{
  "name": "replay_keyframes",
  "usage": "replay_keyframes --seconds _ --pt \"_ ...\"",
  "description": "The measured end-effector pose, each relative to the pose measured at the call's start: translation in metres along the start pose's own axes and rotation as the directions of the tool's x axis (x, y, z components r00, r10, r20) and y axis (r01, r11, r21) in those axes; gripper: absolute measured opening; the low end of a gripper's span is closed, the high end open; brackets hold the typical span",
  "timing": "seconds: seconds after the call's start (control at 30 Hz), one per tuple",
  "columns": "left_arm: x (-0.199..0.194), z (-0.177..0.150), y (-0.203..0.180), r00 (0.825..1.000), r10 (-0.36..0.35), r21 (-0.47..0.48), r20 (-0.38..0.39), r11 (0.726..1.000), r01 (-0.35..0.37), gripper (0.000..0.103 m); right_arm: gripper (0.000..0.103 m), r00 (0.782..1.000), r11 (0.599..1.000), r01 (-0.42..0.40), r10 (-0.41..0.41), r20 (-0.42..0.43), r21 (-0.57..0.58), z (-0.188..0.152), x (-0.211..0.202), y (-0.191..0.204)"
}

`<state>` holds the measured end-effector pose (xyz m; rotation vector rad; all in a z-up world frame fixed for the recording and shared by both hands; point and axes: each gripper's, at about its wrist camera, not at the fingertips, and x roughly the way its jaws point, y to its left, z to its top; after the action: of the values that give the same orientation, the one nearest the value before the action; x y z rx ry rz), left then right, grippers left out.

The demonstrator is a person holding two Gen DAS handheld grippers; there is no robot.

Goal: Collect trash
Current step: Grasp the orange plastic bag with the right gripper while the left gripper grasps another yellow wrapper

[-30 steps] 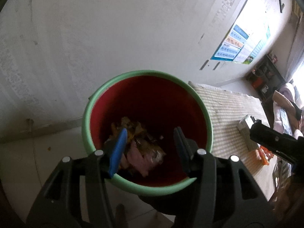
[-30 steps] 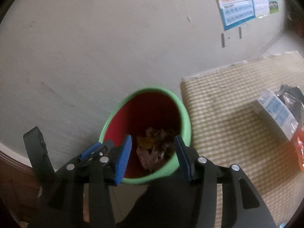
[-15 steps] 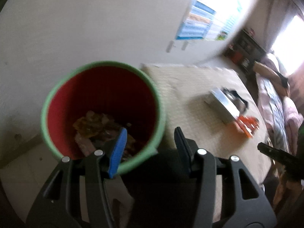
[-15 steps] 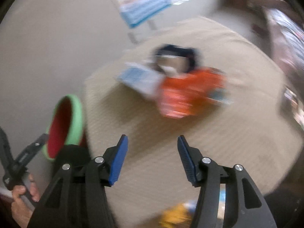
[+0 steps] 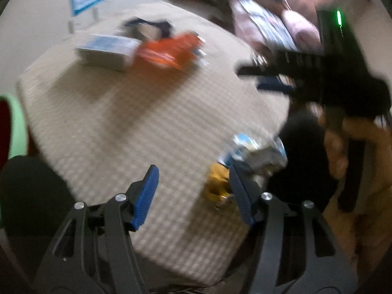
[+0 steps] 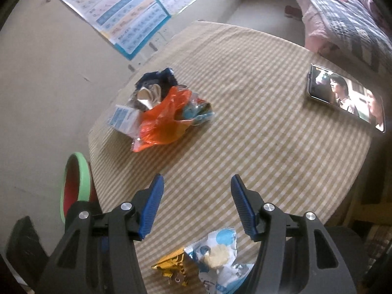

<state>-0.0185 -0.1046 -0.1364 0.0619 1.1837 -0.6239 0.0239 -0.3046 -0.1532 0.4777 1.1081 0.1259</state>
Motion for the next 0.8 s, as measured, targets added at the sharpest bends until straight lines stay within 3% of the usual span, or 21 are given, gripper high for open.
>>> replay_keyframes --seconds 0.13,0.27,0.43,0.6,0.73,0.8 --pt "0.027 -0.001 -0.016 0.997 -0.013 0.04 -0.075 0.999 0.016 0.056 0.056 1.0 0.998 -0.002 0.0 -0.021 -0.067 -0.006 -0.012 0.011" --pt "0.049 -0.002 -0.022 0.991 -0.035 0.049 -0.126 0.998 0.042 0.041 0.056 0.999 0.979 -0.003 -0.008 -0.054 -0.202 -0.015 -0.024 0.03" --pt "0.052 -0.006 -0.019 0.995 -0.012 0.041 -0.1 0.999 0.016 0.031 0.056 0.987 0.942 0.002 -0.056 -0.149 -0.337 -0.032 -0.018 0.043" --pt "0.03 -0.004 0.013 0.997 0.073 -0.066 -0.007 0.995 -0.073 0.03 0.056 0.995 0.975 -0.003 -0.018 -0.094 -0.223 -0.011 0.001 0.036" --pt "0.016 -0.005 0.036 0.994 0.103 -0.154 0.019 0.983 -0.099 0.03 0.057 0.996 0.997 -0.076 0.076 -0.044 0.007 0.029 0.035 0.026" --pt "0.012 -0.009 0.042 0.994 0.107 -0.171 0.023 0.98 -0.101 0.03 0.065 0.996 0.993 -0.084 0.087 -0.034 0.08 0.044 0.051 0.025"
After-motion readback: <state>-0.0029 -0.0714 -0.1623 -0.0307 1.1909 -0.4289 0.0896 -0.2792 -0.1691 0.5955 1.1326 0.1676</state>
